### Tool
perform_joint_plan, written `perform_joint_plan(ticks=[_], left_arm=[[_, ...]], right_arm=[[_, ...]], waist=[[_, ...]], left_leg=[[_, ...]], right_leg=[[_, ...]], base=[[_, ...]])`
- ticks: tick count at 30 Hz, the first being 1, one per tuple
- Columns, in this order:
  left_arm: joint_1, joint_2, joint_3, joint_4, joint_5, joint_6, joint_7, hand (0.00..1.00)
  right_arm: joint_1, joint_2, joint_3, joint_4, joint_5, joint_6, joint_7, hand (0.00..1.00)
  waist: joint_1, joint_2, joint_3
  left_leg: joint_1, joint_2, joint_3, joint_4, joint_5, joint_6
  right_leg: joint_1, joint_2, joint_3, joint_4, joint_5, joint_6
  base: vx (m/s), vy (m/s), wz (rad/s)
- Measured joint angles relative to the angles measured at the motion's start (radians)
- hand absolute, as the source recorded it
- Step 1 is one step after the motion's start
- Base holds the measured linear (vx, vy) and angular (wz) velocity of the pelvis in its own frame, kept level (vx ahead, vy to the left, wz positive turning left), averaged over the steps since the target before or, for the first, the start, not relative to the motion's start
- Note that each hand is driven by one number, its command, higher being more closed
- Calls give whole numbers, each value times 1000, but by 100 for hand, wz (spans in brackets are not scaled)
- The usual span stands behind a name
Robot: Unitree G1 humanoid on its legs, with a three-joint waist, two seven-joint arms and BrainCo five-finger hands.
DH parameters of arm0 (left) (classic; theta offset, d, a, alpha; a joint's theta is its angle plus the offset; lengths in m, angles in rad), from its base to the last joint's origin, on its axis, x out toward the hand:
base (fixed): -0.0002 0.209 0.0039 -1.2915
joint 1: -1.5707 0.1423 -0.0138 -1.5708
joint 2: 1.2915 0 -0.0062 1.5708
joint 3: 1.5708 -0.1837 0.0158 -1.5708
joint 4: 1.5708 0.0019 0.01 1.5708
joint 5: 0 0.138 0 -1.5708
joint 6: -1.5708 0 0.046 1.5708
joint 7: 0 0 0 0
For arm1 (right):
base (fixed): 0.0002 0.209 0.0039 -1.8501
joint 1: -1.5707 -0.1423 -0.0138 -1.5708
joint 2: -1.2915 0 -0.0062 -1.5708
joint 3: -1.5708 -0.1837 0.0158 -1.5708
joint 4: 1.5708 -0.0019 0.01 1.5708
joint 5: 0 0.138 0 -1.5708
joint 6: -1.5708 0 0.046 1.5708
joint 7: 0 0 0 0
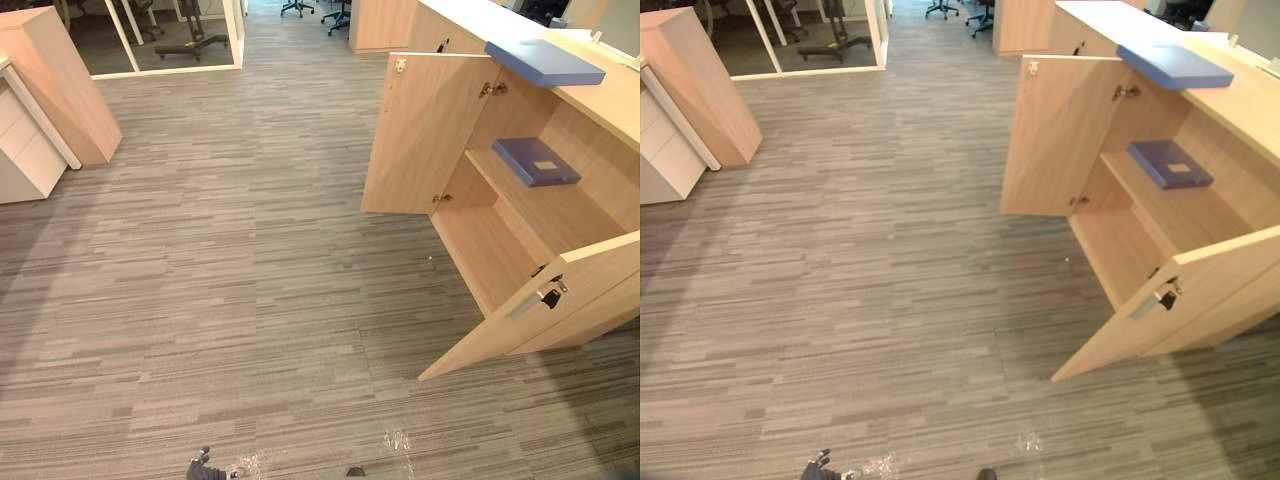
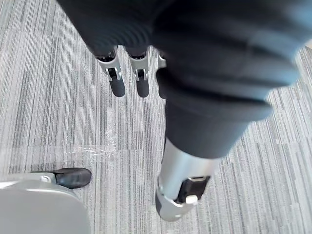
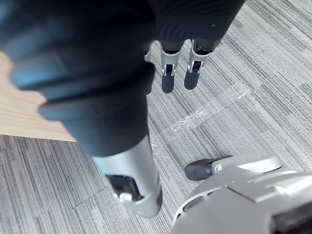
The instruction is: Walk over to the cabinet, pick up the folder, carry it to the office cabinet, place the folder inside the office cabinet, then close the office cabinet door
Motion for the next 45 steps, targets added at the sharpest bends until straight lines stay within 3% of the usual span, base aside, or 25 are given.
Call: perform_joint_plan(ticks=[10,43,45], left_arm=[[-7,-1,-2,-2,-21,-6,-35,0],[-42,-9,-21,-12,66,-18,24,0],[-54,-14,-18,-13,64,-17,23,0]], right_arm=[[-4,2,-10,0,0,1,10,0],[-14,14,13,0,-25,0,-13,0],[-23,21,13,-1,-32,1,-13,0]], waist=[[-1,-2,12],[-1,-41,35],[-2,-57,54]], left_leg=[[14,-7,2,-8,8,2],[36,-11,2,-46,24,8],[-9,-12,-2,45,-18,2]], right_leg=[[11,-7,0,-5,0,1],[16,-9,-4,-6,2,-2],[17,-15,-11,0,1,-3]], base=[[-36,11,0],[-3,0,0],[-10,-2,9]])
